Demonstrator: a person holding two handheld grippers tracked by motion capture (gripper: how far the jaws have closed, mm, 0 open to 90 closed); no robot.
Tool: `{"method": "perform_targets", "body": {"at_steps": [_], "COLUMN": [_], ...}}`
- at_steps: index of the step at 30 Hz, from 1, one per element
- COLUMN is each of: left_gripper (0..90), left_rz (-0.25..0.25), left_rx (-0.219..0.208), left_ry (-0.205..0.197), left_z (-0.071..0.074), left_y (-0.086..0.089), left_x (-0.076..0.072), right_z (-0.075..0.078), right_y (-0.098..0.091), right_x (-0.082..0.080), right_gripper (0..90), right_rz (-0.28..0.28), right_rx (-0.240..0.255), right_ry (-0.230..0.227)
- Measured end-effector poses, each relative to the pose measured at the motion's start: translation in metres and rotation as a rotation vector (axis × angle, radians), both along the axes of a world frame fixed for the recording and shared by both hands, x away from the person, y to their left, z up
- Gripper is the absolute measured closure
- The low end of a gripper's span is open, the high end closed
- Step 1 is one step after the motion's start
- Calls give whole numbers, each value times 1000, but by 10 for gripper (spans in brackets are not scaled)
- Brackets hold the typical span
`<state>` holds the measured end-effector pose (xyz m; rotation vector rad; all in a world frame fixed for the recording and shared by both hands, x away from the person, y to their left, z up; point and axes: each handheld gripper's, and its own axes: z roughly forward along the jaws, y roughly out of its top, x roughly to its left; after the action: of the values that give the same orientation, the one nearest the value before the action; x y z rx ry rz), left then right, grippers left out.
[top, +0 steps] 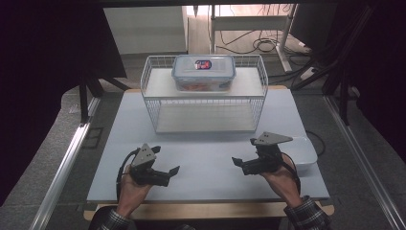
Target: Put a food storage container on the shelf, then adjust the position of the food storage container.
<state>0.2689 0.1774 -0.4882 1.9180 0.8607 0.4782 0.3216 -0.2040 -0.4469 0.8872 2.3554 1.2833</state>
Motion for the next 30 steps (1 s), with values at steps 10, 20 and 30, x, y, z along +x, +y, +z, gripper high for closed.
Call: {"method": "perform_targets", "body": {"at_steps": [10,20,30], "left_gripper": [12,13,14], "left_rz": [1,15,30], "left_rx": [14,56,74], "left_ry": [20,8,14], "left_z": [-16,-21,-23], "left_y": [3,2,5], "left_x": [-11,-11,-7], "right_z": [-22,-38,-22], "right_y": [-14,-18,-44], "right_x": [-19,-15,-9], "right_gripper": [27,1,216], "right_rz": [-34,-96,-200], "right_rx": [-1,-69,-58], "right_ry": [-4,26,116]}}
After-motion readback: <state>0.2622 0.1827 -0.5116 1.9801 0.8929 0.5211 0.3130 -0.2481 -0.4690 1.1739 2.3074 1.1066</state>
